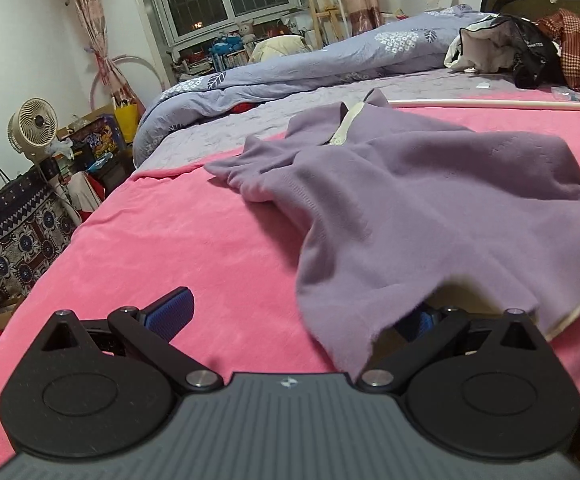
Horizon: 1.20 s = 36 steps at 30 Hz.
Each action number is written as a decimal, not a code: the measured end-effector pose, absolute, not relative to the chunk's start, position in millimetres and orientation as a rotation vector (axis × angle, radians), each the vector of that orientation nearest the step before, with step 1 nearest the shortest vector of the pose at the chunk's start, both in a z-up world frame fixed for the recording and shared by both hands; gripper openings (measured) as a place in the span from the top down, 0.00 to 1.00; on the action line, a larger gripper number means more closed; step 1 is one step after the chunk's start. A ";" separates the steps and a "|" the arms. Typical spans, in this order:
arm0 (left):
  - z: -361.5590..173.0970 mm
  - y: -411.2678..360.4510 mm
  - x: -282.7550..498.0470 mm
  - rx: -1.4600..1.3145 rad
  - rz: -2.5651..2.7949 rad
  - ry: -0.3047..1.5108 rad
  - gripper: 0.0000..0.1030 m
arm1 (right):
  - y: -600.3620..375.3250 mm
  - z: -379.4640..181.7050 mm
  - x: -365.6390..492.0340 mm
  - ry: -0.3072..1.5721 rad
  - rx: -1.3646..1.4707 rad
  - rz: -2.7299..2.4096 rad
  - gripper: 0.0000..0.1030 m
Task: Fold clothes
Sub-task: 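Reach both grippers toward the crumpled lavender shirt's hem edges, then grasp the shirt hem with the left gripper while the right gripper grasps the other hem corner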
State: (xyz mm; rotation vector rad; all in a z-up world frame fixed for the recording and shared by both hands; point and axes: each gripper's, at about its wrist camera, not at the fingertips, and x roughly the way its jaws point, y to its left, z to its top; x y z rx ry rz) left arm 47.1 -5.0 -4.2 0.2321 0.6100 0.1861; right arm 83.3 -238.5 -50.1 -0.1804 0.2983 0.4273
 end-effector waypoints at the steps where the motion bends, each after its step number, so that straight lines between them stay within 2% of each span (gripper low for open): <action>1: -7.1 -7.2 52.3 0.234 0.188 0.621 0.00 | -239.2 -49.1 83.0 0.296 -0.177 0.426 0.00; 4: -8.2 -4.2 60.9 0.209 0.220 0.622 0.00 | -243.5 -46.0 80.7 0.286 -0.166 0.420 0.00; 6: -5.3 4.4 61.3 0.158 0.240 0.620 0.08 | -246.3 -44.4 79.5 0.281 -0.157 0.414 0.00; 8: -6.1 16.4 60.1 0.068 0.222 0.634 0.12 | -248.9 -42.1 78.3 0.277 -0.141 0.414 0.00; 11: -15.4 30.5 56.7 -0.080 0.151 0.684 0.12 | -250.3 -39.4 79.9 0.289 -0.099 0.428 0.00; 14: -15.4 22.8 50.7 0.000 0.144 0.661 0.13 | -250.1 -39.0 81.2 0.301 -0.057 0.439 0.00; 16: -12.9 19.9 48.1 0.008 0.125 0.657 0.22 | -247.5 -38.6 79.2 0.302 -0.059 0.445 0.00; 18: -9.4 20.4 48.4 -0.004 0.114 0.656 0.40 | -243.8 -37.6 75.8 0.294 -0.076 0.450 0.00; 19: -7.4 21.7 48.9 -0.010 0.128 0.652 0.44 | -241.6 -37.0 73.4 0.290 -0.088 0.455 0.00; 21: -3.7 28.6 49.1 -0.048 0.152 0.646 0.69 | -238.3 -35.9 67.2 0.278 -0.095 0.464 0.00; 22: -2.2 32.8 50.6 -0.077 0.154 0.648 0.77 | -237.0 -35.2 63.4 0.268 -0.098 0.467 0.00; 23: -1.2 37.5 52.4 -0.107 0.151 0.653 0.92 | -235.4 -34.1 58.9 0.253 -0.104 0.471 0.00; 36: 44.6 99.7 37.9 -0.235 0.296 0.504 0.95 | -200.9 -32.6 37.6 0.213 -0.216 0.554 0.00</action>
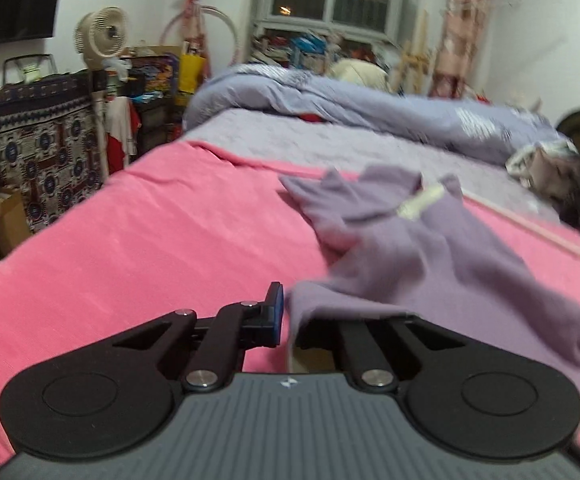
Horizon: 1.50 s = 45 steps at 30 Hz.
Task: Fold clothes
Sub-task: 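Grasp the shirt hem with the left gripper while the right gripper grasps the other hem corner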
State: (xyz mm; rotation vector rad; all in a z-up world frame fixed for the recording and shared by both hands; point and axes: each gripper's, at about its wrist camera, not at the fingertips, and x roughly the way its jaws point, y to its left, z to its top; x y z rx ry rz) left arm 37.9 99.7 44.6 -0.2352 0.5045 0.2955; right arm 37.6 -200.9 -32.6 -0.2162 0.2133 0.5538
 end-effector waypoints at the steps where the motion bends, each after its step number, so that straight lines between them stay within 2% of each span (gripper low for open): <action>1: 47.0 103.2 37.7 -0.246 0.297 0.500 0.95 | -197.8 -34.1 36.5 0.213 -0.231 0.555 0.00; 10: 43.5 101.0 40.4 -0.233 0.308 0.511 0.95 | -176.2 -35.3 47.7 0.249 -0.237 0.511 0.00; 13: 45.8 105.0 38.8 -0.258 0.304 0.502 0.95 | -153.6 -36.3 41.2 0.194 -0.323 0.498 0.00; 18: 48.3 113.2 33.0 -0.259 0.323 0.487 0.95 | -137.8 -53.8 60.5 0.149 -0.459 0.196 0.00; 20: 43.3 117.3 34.2 -0.277 0.311 0.508 0.90 | -153.5 -55.1 74.6 0.150 -0.466 0.073 0.00; 23: 36.4 121.8 35.8 -0.295 0.299 0.533 0.89 | -182.7 -48.9 94.8 0.211 -0.421 0.059 0.00; 28: 35.4 118.9 32.2 -0.223 0.362 0.505 0.89 | -214.2 -28.2 100.8 0.323 -0.185 0.209 0.04; 33: 39.9 129.1 32.1 -0.253 0.357 0.507 0.86 | -210.5 -13.3 100.2 0.088 -0.341 0.028 0.00; 37: 33.4 120.6 31.1 -0.180 0.399 0.503 0.86 | -198.9 -19.7 86.1 0.078 -0.437 0.079 0.00; 40: 20.8 124.2 29.6 -0.180 0.403 0.551 0.86 | -195.8 -41.2 78.5 0.199 -0.463 0.162 0.07; 41: 15.2 125.4 28.3 -0.177 0.402 0.574 0.86 | -197.7 -47.8 77.7 0.257 -0.448 0.195 0.16; 42: 9.1 126.2 26.6 -0.170 0.400 0.598 0.85 | -201.1 -52.5 76.1 0.301 -0.419 0.224 0.21; 45: -9.3 126.1 20.9 -0.140 0.392 0.651 0.80 | -210.4 -48.4 67.0 0.370 -0.333 0.268 0.23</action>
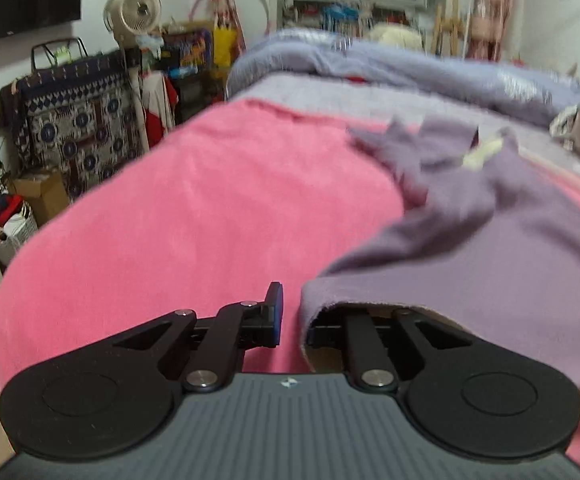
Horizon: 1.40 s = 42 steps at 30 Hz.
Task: Fold clothes
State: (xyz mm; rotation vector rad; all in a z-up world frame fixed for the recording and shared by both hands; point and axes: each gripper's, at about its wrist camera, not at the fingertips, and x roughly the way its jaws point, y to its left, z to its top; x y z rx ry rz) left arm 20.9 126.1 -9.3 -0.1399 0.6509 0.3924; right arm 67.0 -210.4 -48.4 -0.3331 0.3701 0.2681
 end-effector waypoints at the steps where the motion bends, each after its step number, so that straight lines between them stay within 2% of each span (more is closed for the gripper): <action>1: -11.4 122.6 18.6 -0.112 0.394 0.641 0.80 | -215.1 -43.7 69.0 0.400 -0.293 0.290 0.28; 2: -10.3 118.2 19.2 -0.081 0.396 0.634 0.80 | -219.4 -38.8 72.1 0.437 -0.243 0.317 0.44; 3: -8.3 113.8 21.1 -0.052 0.399 0.632 0.84 | -223.5 -33.3 77.8 0.484 -0.178 0.357 0.65; 5: 2.2 110.4 31.3 -0.041 0.392 0.619 0.91 | -229.4 -19.9 92.5 0.567 -0.071 0.435 0.92; 7: 21.8 112.4 49.2 -0.052 0.383 0.594 0.92 | -223.3 -2.6 106.6 0.570 -0.077 0.443 0.92; 9: 44.2 114.6 57.1 -0.075 0.356 0.573 0.96 | -223.0 22.1 117.8 0.477 -0.138 0.417 0.92; 12: 63.3 113.2 49.1 -0.064 0.278 0.582 0.93 | -233.6 63.8 125.7 0.378 -0.153 0.360 0.92; 14: 58.6 106.9 37.1 -0.023 0.223 0.639 0.93 | -247.2 74.0 121.1 0.428 -0.150 0.357 0.92; 17: 30.8 96.2 27.3 0.017 0.170 0.767 0.95 | -254.8 56.6 109.0 0.623 -0.206 0.409 0.93; 19: 13.9 89.8 39.3 0.043 0.168 0.820 0.98 | -252.3 38.1 107.8 0.739 -0.239 0.442 0.93; 21: 27.5 91.5 73.0 0.039 0.209 0.790 0.98 | -244.2 26.8 123.5 0.773 -0.261 0.422 0.94; 23: 68.8 98.3 114.3 -0.015 0.268 0.706 0.98 | -234.9 41.5 154.8 0.687 -0.274 0.353 0.94; 24: 100.2 98.2 122.2 -0.029 0.287 0.599 0.97 | -232.0 65.5 170.5 0.600 -0.246 0.305 0.94; 27: 181.5 87.0 105.6 -0.040 0.330 0.262 0.95 | -227.5 160.1 163.6 0.091 -0.175 0.183 0.94; 28: 201.1 81.9 94.5 -0.040 0.344 0.171 0.95 | -229.8 184.0 150.6 -0.045 -0.141 0.165 0.93; 29: 208.8 77.3 85.3 -0.027 0.347 0.125 0.95 | -234.8 197.0 139.7 -0.092 -0.102 0.178 0.93; 32: 178.4 72.2 74.5 -0.005 0.290 0.245 0.95 | -245.3 188.4 122.3 -0.033 -0.097 0.218 0.93; 37: 78.5 81.1 49.4 -0.073 0.192 0.562 0.95 | -267.7 103.9 104.5 0.289 -0.152 0.300 0.94; 40: 57.8 84.4 27.7 -0.112 0.184 0.615 0.95 | -270.7 70.0 80.7 0.356 -0.177 0.326 0.94; 42: 62.7 82.3 10.5 -0.121 0.181 0.595 0.95 | -270.0 62.3 61.7 0.376 -0.171 0.345 0.94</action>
